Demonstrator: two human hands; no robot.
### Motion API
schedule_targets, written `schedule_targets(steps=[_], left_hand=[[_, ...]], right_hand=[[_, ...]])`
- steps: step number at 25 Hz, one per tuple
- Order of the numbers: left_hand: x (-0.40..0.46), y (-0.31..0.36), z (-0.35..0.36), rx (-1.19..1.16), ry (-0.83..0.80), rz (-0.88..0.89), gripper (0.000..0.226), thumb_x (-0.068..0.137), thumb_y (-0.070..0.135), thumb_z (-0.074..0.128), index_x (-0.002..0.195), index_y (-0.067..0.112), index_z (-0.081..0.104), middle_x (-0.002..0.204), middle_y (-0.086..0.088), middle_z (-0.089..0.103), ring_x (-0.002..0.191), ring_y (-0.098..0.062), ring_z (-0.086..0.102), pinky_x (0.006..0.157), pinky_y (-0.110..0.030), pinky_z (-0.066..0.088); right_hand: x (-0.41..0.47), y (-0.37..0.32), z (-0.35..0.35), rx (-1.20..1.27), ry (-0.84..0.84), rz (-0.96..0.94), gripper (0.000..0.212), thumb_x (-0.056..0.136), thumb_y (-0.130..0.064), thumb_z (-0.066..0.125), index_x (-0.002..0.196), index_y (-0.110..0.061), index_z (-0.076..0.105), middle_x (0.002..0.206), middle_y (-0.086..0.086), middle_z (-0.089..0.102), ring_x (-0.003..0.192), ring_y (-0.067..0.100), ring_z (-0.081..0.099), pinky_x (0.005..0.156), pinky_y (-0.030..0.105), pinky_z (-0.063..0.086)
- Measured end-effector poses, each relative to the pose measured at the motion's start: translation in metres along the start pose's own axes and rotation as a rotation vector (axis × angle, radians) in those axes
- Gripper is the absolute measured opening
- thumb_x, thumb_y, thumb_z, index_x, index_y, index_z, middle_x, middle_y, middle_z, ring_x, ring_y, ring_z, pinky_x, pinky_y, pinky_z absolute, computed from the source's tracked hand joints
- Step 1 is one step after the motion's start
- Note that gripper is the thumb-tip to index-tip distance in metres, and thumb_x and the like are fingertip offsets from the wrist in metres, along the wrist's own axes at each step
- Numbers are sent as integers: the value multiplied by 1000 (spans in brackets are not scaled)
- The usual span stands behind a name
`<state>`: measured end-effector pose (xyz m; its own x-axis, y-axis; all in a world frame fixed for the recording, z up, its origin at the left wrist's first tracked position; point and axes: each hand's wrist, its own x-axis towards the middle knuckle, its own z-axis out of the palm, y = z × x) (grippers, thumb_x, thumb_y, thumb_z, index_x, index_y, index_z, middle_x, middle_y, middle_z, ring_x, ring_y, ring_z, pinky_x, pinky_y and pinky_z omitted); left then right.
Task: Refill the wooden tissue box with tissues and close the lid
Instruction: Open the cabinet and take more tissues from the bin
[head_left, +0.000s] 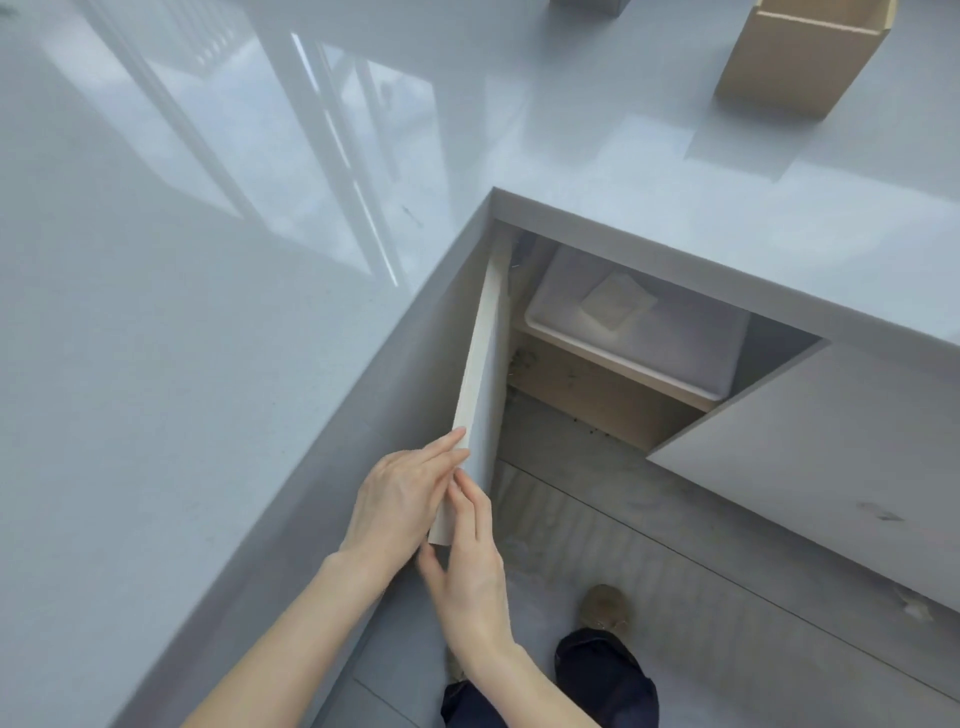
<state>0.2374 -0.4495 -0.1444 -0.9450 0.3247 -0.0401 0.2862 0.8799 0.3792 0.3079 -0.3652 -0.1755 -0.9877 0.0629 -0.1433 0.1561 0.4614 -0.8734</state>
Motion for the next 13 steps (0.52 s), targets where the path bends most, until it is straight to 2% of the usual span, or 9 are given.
schedule_targets(steps=[4, 6, 8, 11, 13], left_hand=[[1, -16, -5, -4, -3, 47, 36, 80, 25, 40, 94, 19, 73, 114, 7, 70, 87, -13, 71, 71, -28, 55], [2, -16, -5, 17, -7, 80, 35, 79, 24, 41, 93, 19, 72, 111, 6, 71, 83, -15, 70, 66, -28, 56], [4, -11, -8, 62, -20, 104, 35, 77, 22, 40, 92, 20, 72, 106, 6, 73, 79, -16, 69, 62, -26, 56], [12, -5, -9, 105, -21, 94, 27, 77, 19, 47, 91, 18, 71, 102, 1, 73, 81, -20, 70, 59, -29, 55], [18, 0, -9, 92, -5, 79, 21, 75, 13, 57, 93, 15, 69, 105, -4, 72, 87, -25, 68, 62, -35, 55]], right_hand=[[1, -7, 22, 24, 36, 4, 67, 80, -10, 60, 138, -24, 30, 144, -16, 29, 130, 4, 42, 93, 16, 45], [1, -7, 19, -2, 48, 8, 67, 81, -11, 59, 138, -26, 30, 143, -21, 25, 130, 4, 41, 97, 21, 46], [1, -9, 12, -48, 25, 33, 67, 81, -13, 59, 140, -25, 30, 146, -21, 27, 130, 4, 41, 100, 20, 40], [1, -11, 2, -99, -11, -7, 64, 82, -23, 60, 140, -20, 34, 147, -12, 35, 132, 6, 37, 107, 15, 27], [4, -10, -9, -135, 18, -51, 59, 82, -34, 54, 137, -17, 41, 143, -7, 44, 132, 3, 35, 112, 23, 28]])
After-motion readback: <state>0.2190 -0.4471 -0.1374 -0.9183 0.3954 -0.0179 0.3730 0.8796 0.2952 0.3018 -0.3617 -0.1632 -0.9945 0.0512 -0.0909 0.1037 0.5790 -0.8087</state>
